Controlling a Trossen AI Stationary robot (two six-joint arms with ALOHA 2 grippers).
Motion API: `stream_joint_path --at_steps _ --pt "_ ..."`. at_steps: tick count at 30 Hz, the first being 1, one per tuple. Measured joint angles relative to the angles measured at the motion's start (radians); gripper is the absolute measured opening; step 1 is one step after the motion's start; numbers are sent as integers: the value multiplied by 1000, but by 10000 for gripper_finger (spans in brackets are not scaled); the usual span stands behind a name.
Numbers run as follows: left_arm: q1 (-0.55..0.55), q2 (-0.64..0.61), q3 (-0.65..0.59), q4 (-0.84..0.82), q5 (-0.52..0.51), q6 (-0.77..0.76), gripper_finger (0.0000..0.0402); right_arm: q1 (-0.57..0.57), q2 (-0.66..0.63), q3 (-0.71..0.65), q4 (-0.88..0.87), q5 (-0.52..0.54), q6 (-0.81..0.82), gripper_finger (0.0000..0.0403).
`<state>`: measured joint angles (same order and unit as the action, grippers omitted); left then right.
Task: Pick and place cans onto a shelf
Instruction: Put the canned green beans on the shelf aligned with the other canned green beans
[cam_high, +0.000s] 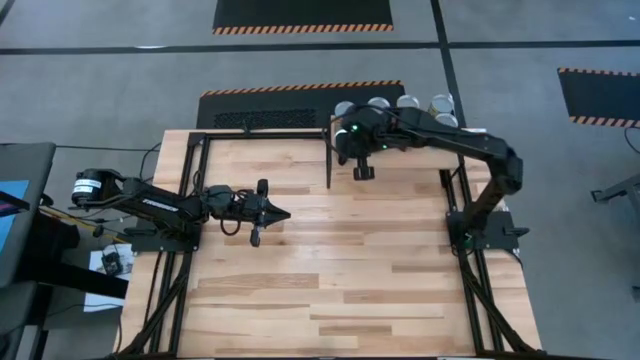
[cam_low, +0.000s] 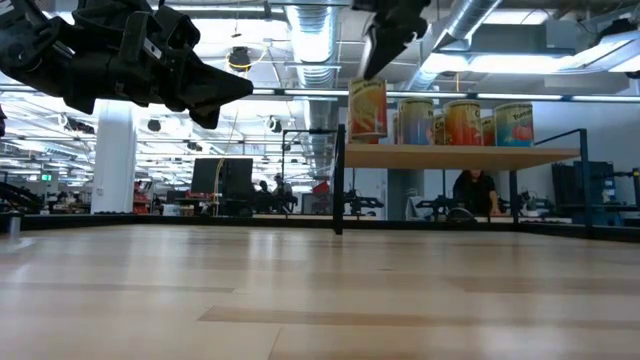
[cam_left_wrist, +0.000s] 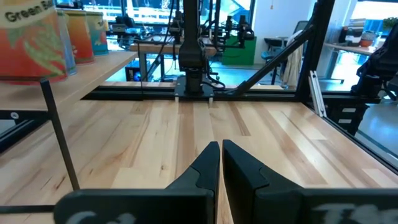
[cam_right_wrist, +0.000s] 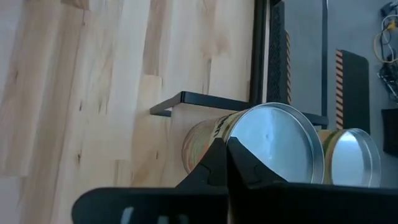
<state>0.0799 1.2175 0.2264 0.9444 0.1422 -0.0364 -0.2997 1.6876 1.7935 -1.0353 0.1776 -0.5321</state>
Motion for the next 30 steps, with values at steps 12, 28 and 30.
stream_joint_path --at_steps 12,28,30 --pt "0 0 0 5 0 -11 9 -38 37 0 15 0 7 5" --pt "0 0 0 9 0 -11 9 -45 37 1 19 5 42 45" --pt "0 0 0 9 0 -11 9 -50 37 1 18 4 46 52"
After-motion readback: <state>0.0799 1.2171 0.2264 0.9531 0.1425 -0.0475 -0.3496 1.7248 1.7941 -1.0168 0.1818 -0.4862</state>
